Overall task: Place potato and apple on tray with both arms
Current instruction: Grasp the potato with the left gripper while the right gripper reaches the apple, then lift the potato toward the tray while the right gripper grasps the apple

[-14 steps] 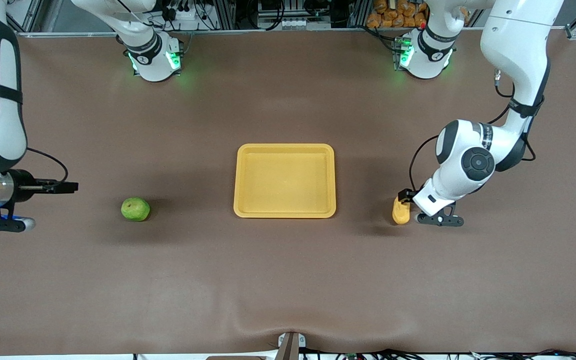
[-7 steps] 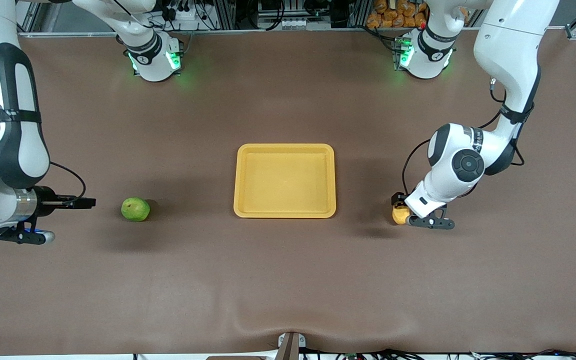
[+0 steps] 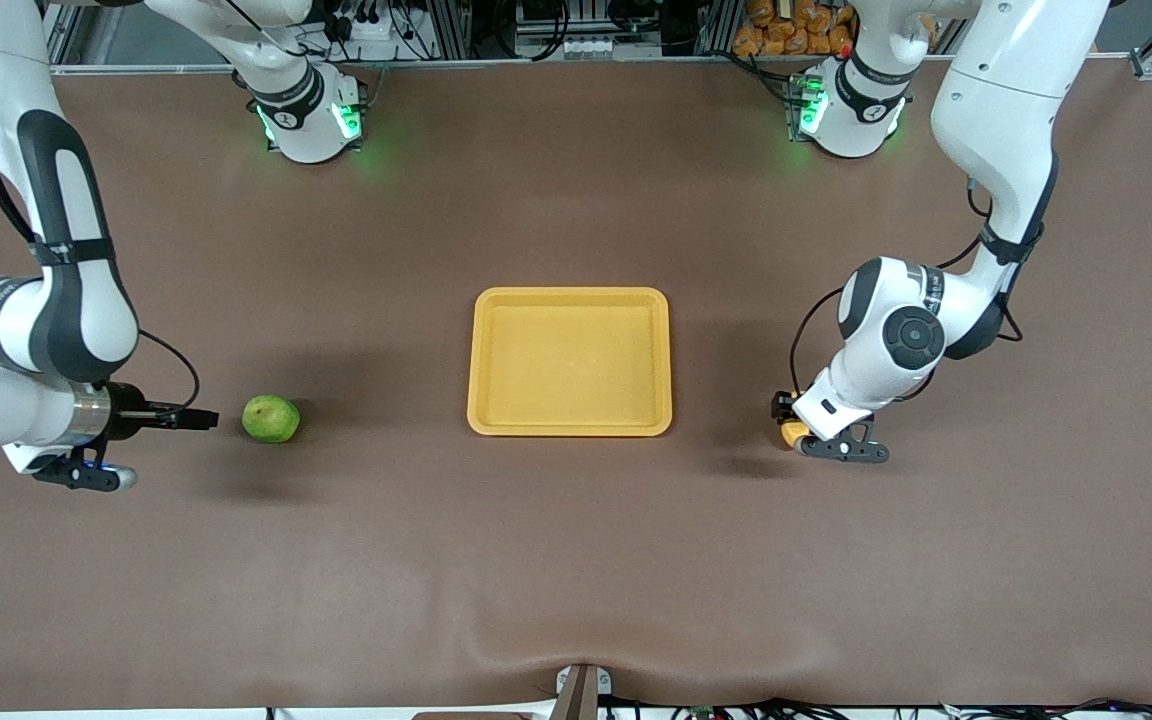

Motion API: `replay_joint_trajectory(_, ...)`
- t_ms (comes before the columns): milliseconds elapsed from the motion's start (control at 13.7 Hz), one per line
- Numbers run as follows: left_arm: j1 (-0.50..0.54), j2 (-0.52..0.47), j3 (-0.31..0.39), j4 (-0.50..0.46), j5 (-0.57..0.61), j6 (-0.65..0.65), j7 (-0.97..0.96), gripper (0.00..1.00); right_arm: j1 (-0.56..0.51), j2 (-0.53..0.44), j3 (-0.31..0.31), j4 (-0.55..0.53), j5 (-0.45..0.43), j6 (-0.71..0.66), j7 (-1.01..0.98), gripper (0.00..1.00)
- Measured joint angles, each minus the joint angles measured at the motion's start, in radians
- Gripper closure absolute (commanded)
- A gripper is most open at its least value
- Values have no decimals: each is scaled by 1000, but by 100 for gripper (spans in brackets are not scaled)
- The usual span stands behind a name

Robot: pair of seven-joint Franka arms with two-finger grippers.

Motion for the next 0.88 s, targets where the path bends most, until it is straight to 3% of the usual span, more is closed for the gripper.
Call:
replay_joint_trajectory(146,-6,2,0,4,0,0,-34,75,0,1,2,-45,27,61,0,0)
replay_joint_trajectory(293,-6,3,0,5,0,0,-38,100,0,7,5,-67,43,91,0,0)
replay_joint_trajectory(878,-39,-16,-7,35,0,-71,-97,100,3,56,22,-100,90,167,1,0)
